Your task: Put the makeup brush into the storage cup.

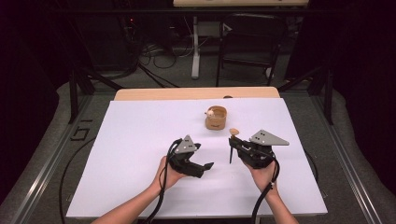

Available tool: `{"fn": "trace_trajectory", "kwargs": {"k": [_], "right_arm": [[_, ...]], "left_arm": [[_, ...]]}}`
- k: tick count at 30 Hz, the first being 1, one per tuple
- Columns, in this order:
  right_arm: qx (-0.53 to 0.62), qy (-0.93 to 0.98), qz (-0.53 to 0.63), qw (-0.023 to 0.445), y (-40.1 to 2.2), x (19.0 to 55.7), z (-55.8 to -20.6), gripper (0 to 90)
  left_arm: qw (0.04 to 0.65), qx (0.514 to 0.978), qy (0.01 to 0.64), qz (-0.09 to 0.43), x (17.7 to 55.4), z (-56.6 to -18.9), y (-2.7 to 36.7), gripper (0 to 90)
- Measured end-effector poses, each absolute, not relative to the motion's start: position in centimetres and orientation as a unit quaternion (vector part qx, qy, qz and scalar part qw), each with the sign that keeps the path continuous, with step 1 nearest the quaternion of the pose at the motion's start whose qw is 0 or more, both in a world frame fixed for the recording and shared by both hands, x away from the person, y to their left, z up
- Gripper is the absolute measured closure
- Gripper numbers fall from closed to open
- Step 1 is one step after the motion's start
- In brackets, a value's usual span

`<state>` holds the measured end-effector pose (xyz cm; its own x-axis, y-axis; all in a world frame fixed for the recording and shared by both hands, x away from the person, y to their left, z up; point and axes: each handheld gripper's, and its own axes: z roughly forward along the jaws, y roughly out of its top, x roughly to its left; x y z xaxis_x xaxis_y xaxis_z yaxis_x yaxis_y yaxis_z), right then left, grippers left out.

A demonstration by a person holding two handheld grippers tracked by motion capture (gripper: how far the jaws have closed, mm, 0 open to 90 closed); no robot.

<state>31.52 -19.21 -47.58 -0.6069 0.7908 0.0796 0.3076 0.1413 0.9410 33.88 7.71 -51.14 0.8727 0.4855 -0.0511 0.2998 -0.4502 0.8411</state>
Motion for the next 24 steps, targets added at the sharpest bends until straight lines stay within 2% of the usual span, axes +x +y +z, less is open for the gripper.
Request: {"fn": "trace_trajectory", "kwargs": {"k": [11, 24], "right_arm": [[0.379, 0.726, 0.527, 0.226, -19.2, 31.4, -47.6, 83.9], [0.38, 0.725, 0.526, 0.231, -19.6, 31.2, -47.5, 84.0]], "left_arm": [[0.468, 0.834, 0.27, 0.111, 33.3, -51.6, 12.3, 1.5], [0.475, 0.813, 0.312, 0.129, 32.4, -53.1, 16.9, 0.0]]}}
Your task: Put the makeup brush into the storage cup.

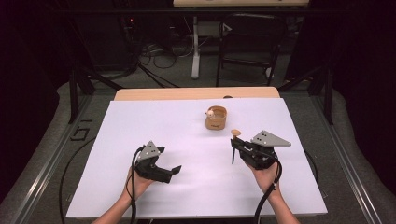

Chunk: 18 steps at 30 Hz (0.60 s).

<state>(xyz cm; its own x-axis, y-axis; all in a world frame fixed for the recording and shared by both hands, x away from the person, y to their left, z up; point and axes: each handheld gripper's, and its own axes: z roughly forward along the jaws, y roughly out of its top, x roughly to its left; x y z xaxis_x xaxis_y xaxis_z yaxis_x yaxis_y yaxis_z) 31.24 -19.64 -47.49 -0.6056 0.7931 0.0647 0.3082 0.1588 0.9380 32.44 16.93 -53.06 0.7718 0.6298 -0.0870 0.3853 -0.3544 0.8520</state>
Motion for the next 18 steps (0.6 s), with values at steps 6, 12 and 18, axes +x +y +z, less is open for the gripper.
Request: {"fn": "trace_trajectory", "kwargs": {"k": [6, 12, 18], "right_arm": [[0.377, 0.727, 0.526, 0.231, -19.8, 31.2, -47.4, 84.0], [0.375, 0.727, 0.524, 0.236, -20.1, 31.1, -47.3, 84.0], [0.376, 0.725, 0.525, 0.238, -20.4, 31.1, -47.2, 84.0]], "left_arm": [[0.483, 0.803, 0.317, 0.144, 32.1, -53.4, 18.6, 0.0], [0.495, 0.795, 0.311, 0.164, 31.3, -53.9, 20.3, 0.0], [0.508, 0.783, 0.313, 0.178, 30.8, -54.6, 21.8, 0.0]]}}
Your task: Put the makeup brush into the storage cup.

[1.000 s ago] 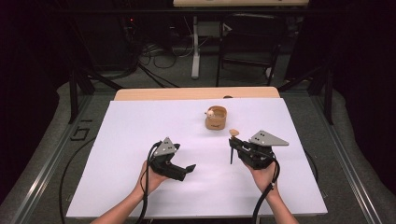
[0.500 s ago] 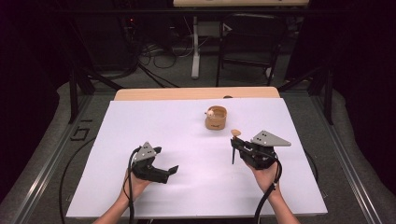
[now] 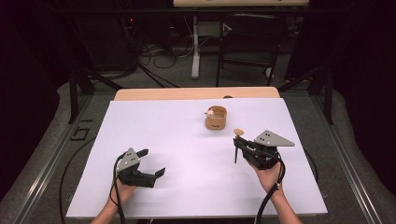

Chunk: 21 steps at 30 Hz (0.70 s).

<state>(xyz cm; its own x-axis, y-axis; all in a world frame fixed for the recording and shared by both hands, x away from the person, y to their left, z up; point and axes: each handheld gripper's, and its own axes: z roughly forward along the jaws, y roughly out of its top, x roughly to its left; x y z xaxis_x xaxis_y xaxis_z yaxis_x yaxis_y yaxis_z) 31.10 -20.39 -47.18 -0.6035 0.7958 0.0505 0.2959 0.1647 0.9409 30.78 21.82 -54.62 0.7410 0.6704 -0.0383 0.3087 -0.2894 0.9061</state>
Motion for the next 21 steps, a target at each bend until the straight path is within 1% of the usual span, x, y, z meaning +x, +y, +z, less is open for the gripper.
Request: {"fn": "trace_trajectory", "kwargs": {"k": [14, 21], "right_arm": [[0.381, 0.722, 0.524, 0.244, -21.1, 31.4, -47.0, 84.0], [0.38, 0.727, 0.519, 0.241, -21.1, 31.8, -46.9, 84.1]], "left_arm": [[0.515, 0.769, 0.323, 0.198, 30.0, -55.0, 24.8, 0.0], [0.52, 0.764, 0.328, 0.198, 30.1, -55.1, 25.4, 0.0]]}}
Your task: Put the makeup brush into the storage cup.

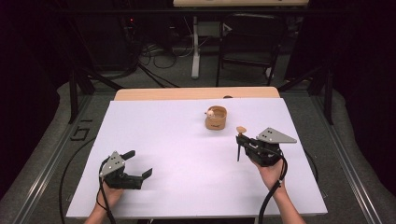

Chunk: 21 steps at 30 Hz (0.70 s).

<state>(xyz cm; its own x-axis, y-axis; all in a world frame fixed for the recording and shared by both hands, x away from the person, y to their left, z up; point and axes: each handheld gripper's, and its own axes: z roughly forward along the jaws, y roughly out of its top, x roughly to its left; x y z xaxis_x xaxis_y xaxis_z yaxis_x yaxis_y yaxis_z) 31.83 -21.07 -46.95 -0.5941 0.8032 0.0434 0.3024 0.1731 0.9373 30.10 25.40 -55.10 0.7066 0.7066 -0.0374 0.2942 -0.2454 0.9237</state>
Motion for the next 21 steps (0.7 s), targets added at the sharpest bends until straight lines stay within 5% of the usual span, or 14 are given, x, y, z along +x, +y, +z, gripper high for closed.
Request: {"fn": "trace_trajectory", "kwargs": {"k": [21], "right_arm": [[0.375, 0.722, 0.526, 0.247, -21.1, 34.4, -44.8, 84.1]], "left_arm": [[0.523, 0.756, 0.336, 0.205, 29.6, -55.3, 26.4, 0.0]]}}
